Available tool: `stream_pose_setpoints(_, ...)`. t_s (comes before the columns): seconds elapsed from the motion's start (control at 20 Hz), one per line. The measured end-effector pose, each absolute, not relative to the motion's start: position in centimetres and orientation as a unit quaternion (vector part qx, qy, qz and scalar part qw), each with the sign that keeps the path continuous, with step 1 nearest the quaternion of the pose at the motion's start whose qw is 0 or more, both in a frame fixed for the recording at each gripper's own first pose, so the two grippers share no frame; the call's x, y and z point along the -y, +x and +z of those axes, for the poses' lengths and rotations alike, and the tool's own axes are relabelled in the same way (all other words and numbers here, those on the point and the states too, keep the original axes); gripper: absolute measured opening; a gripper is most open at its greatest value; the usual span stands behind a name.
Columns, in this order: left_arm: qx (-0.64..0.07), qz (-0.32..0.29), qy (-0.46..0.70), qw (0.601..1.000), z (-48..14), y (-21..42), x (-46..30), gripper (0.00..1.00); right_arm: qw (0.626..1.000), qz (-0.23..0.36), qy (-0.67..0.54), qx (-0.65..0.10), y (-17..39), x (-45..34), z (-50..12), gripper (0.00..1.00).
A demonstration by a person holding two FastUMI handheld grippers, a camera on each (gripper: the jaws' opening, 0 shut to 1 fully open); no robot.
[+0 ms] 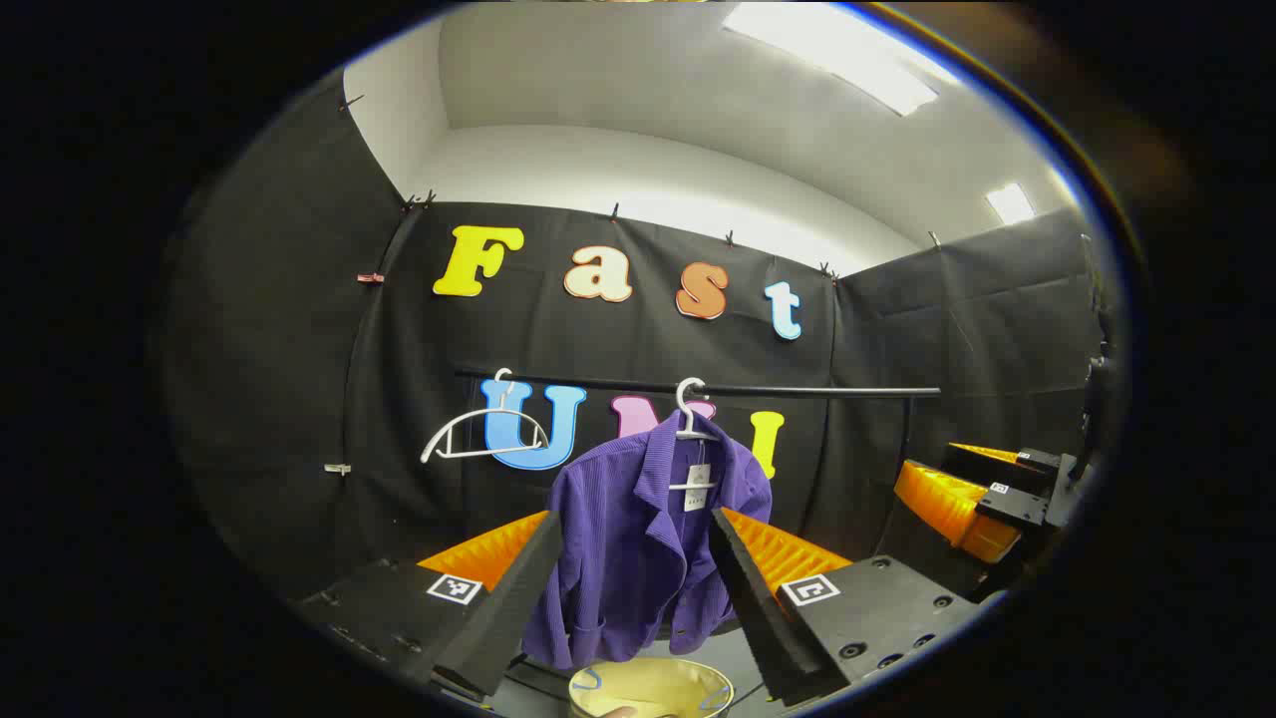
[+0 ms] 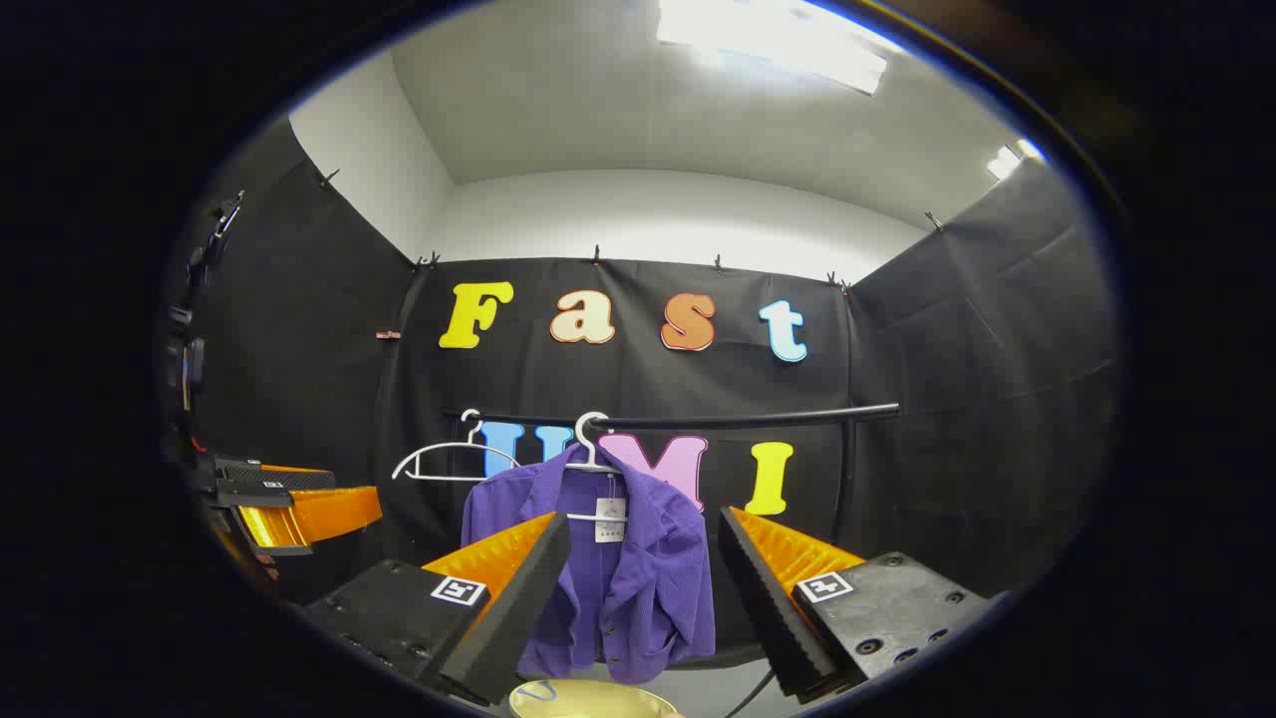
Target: Grasp the clothes on the hanger with both hands and then place them into the laundry hamper below.
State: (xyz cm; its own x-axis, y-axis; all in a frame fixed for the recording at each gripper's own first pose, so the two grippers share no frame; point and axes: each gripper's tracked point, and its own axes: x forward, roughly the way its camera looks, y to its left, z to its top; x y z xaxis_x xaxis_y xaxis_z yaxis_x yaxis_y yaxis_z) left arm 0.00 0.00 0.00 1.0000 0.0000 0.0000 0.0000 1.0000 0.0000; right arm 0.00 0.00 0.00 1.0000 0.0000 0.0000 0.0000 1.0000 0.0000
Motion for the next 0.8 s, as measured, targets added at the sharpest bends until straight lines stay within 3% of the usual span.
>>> stream_pose_setpoints(0.8,0.017,-0.015,-0.032,0.999,0.18,-0.44,-0.22,0.95,1.000,-0.012,0.000,0.000,-0.78,0.42,0.40,0.97)
